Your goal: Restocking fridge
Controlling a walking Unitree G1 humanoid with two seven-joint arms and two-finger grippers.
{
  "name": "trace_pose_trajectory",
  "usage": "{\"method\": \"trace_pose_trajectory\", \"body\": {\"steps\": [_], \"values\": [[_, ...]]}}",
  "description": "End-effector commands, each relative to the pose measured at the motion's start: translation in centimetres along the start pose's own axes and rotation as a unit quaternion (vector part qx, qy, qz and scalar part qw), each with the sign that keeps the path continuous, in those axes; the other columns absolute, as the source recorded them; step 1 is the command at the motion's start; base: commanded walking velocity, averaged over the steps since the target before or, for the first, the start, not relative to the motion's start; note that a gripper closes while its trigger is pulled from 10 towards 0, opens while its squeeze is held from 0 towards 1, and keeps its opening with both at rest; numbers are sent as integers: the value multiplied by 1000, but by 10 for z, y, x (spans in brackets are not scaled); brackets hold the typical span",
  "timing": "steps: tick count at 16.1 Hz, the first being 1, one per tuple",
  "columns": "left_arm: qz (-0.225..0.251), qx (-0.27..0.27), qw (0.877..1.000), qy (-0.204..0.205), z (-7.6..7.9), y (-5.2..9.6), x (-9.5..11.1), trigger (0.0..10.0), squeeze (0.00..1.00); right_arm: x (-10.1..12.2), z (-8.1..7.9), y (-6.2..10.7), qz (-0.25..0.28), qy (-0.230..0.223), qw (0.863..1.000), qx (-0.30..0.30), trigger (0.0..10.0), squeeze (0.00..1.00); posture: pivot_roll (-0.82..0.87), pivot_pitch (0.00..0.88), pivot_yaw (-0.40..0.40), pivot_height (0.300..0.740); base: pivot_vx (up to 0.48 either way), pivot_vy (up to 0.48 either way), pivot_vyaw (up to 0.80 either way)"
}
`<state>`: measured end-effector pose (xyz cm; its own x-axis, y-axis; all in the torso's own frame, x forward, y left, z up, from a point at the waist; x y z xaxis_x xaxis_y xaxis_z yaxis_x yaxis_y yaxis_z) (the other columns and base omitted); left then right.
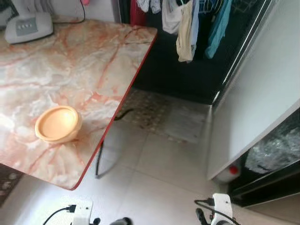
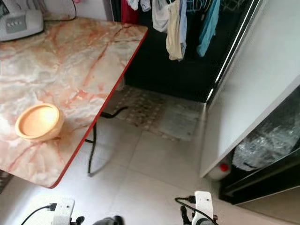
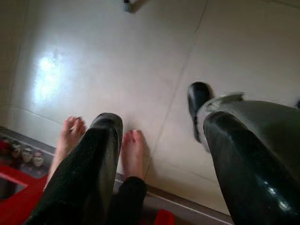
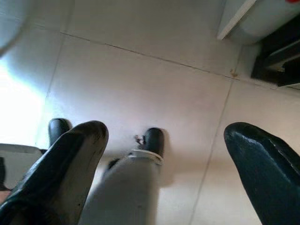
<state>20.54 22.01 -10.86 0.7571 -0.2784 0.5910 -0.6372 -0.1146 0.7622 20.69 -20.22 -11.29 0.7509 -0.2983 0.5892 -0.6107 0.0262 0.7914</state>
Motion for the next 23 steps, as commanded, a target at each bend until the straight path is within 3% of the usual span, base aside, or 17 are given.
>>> {"method": "trace_pose_trajectory", "body": {"steps": [1, 5, 9, 14, 18, 21, 23], "values": [[-6, 1, 1000, -12, -8, -1, 0, 10000, 0, 3, -7, -1, 7, -6, 1000, 6, 10000, 0, 42, 169, 41, 740, 0, 0, 0], [-3, 46, 998, 39, -26, -2, 8, 10000, 0, 0, -20, -3, -11, 28, 999, 25, 10000, 0, 70, 142, -40, 740, 0, 0, 102], [-11, 28, 999, 28, -13, 0, -3, 10000, 0, 8, -10, -3, 3, 16, 1000, 14, 10000, 0, 61, 174, -8, 740, 0, 0, 380], [-23, 40, 998, 42, -15, 6, -22, 10000, 0, -21, -2, 3, -28, 18, 999, 8, 10000, 0, 41, 208, -22, 740, 0, 0, 160], [-31, 22, 999, 30, -2, 8, -29, 10000, 0, -17, -3, 3, -21, 12, 1000, 10, 10000, 0, 20, 207, -16, 740, 0, 0, 753], [-28, 18, 999, 24, 1, 9, -30, 10000, 0, -20, -2, 3, -23, 7, 1000, 9, 10000, 0, 24, 199, -14, 740, 0, 0, 317], [-9, 20, 1000, 18, -3, 6, -19, 10000, 0, -21, -3, 3, -26, 5, 1000, 10, 10000, 0, 34, 193, -10, 740, 0, 0, 0]]}}
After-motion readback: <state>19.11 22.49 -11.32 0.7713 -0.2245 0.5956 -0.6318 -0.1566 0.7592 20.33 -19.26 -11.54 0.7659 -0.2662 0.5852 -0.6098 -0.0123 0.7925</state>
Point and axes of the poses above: a point about 5 cm out from each wrist's last joint towards the gripper, its own y axis pointing back from the gripper into the wrist, its own x axis along the axis of the wrist's last joint, z = x × y, the point moved 4 cm from there along -y, pointing out of the wrist towards the gripper, and after that the axes turned 11 degrees about -y, right-handed, at the moved point
